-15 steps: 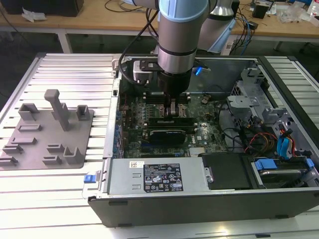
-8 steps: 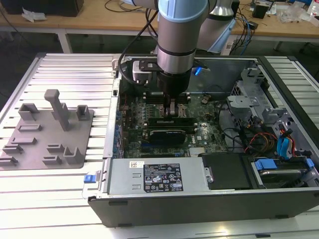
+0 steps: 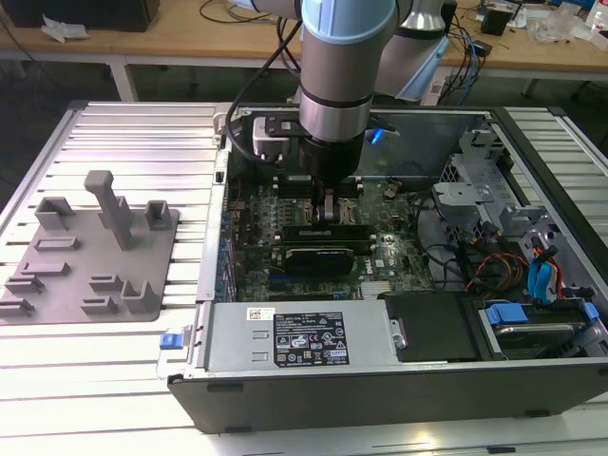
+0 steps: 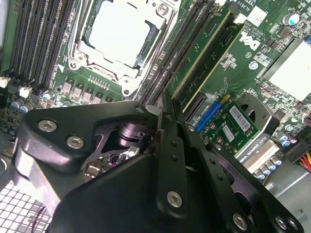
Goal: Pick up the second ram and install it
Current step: 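Insert the second ram into the second slot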
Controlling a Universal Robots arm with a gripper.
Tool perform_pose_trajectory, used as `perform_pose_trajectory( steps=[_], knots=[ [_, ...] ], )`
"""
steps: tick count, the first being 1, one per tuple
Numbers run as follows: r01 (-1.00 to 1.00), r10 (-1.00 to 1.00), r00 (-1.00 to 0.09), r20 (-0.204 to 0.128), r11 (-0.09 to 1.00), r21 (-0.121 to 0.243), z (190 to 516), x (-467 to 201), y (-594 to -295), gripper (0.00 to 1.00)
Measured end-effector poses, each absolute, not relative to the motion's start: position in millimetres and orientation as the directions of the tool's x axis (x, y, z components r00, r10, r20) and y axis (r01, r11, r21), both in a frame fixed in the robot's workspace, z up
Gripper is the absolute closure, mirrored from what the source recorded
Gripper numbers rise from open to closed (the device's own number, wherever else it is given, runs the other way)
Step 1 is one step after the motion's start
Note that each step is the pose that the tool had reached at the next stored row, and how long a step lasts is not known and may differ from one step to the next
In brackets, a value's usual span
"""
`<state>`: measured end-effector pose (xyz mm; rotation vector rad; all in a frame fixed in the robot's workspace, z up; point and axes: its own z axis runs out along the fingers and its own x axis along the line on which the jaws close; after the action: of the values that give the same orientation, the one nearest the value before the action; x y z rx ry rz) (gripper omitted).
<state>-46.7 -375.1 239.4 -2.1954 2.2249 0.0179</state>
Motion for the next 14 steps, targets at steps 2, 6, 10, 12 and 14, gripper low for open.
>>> perform_pose_trajectory(
  steps=[2,6,10,12,14],
  knots=[
    [-1.0,-1.0,-0.015,-0.02,0.015,-0.003,238.6,-46.7,-375.0,0.91],
    [-1.0,-1.0,-0.02,-0.019,0.02,-0.003,238.2,-46.7,-375.1,0.91],
    [-1.0,-1.0,-0.022,-0.019,0.022,-0.003,238.1,-46.6,-375.1,0.91],
    [-1.0,-1.0,-0.02,-0.02,0.02,-0.003,238.1,-45.9,-375.1,0.91],
    [-1.0,-1.0,-0.02,-0.02,0.02,-0.003,238.1,-45.9,-375.1,0.91]
  ],
)
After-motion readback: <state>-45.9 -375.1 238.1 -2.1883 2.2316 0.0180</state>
